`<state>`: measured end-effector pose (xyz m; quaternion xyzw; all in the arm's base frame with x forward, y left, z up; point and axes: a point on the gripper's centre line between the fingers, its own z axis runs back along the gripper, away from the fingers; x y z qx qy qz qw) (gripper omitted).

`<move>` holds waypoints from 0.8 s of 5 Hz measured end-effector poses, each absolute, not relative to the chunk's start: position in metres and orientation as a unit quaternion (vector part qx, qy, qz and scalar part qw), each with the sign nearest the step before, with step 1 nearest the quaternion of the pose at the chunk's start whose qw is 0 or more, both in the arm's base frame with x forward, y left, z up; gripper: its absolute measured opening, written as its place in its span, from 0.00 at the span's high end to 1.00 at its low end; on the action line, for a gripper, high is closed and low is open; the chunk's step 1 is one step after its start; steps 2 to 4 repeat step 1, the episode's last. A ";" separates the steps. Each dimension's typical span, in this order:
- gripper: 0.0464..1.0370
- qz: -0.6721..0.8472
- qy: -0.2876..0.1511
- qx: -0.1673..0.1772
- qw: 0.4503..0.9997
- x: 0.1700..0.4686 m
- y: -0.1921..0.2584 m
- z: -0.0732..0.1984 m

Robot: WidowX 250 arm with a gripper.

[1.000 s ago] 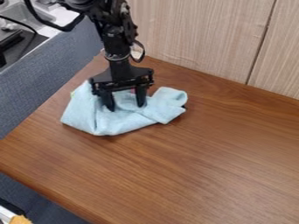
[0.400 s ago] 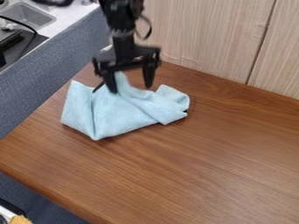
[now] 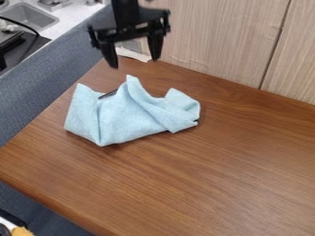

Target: Fold the blue cloth on the table from bottom to top

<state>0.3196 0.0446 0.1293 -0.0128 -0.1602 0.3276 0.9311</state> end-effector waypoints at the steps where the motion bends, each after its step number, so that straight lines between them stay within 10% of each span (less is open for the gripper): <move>1: 0.04 0.333 -0.168 -0.020 0.928 0.313 0.043 0.136; 4: 0.04 0.333 -0.168 -0.020 0.928 0.313 0.043 0.136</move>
